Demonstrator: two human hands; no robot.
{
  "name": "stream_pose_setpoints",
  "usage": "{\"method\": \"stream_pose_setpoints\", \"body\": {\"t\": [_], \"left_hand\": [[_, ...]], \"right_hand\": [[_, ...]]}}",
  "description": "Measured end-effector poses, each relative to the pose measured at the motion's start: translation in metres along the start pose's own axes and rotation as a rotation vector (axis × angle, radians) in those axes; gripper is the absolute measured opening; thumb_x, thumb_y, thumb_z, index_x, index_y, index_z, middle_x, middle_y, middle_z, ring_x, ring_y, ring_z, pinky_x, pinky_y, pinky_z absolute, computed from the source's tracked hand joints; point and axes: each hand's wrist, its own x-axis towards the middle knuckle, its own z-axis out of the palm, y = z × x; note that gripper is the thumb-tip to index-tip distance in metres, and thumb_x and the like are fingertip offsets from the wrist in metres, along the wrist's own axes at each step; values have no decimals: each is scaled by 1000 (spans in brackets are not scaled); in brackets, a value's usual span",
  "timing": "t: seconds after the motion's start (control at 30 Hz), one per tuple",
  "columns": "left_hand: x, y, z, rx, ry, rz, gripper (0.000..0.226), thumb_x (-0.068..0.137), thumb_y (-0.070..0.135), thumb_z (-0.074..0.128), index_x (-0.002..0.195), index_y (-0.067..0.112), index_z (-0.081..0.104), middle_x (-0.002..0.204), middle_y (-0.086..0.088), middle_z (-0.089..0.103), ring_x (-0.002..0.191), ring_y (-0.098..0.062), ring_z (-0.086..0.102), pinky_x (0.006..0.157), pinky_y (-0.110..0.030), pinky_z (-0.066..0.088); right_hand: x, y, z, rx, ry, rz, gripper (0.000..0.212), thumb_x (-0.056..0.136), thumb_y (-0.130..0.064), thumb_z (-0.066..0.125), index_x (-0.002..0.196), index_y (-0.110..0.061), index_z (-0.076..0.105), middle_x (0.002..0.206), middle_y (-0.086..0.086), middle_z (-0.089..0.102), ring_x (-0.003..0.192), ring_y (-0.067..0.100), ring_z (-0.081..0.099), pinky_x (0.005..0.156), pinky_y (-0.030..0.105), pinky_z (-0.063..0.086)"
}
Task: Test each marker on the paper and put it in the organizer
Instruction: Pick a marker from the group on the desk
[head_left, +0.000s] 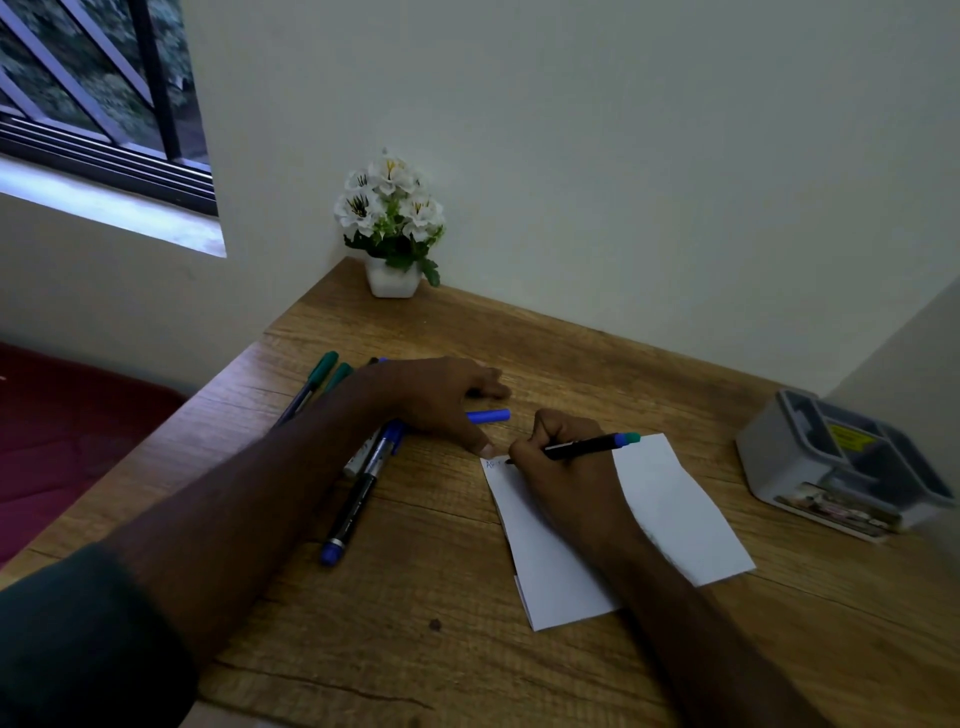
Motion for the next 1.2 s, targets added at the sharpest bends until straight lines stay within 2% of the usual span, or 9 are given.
{"method": "stream_pose_setpoints", "body": {"t": [0.23,0.43,0.6,0.97,1.07,1.2], "left_hand": [[0,-1,1,-16,3,1,87,82,54,68,153,32,23,164,7,9,149,-19,11,117,-37,18],[2,-2,1,-13,7,9,87,81,54,69,153,31,24,164,6,10,149,-18,11,117,-38,17],[2,-2,1,-24,0,-1,88,81,54,69,153,32,24,164,6,8,149,-20,11,119,-40,18],[3,-4,1,-11,-4,-3,88,81,54,68,153,33,23,164,7,8,149,-20,11,117,-40,18],[4,-5,1,-8,-2,3,88,81,54,69,153,33,23,164,7,9,149,-20,12,117,-39,19],[4,-5,1,-6,1,0,89,80,56,69,153,32,23,164,6,9,149,-20,12,118,-40,19]], "right_hand": [[-1,-1,-3,21,3,10,26,85,-22,66,65,-13,53,63,-5,56,61,1,54,57,19,40],[-1,-2,-2,27,10,8,25,85,-23,67,68,-8,56,65,-5,59,63,2,55,58,17,42],[0,-3,0,10,12,16,25,84,-24,68,69,-8,58,65,-4,59,63,8,55,60,22,43],[0,-5,-3,-11,14,42,27,88,-16,66,65,-11,54,64,-1,57,61,7,53,53,15,41],[0,-6,-3,17,31,35,25,87,-14,66,67,-5,56,65,1,59,62,6,54,54,14,41],[2,-5,-1,-8,27,46,23,87,-16,67,70,-6,57,69,1,61,65,9,56,58,16,41]]}}
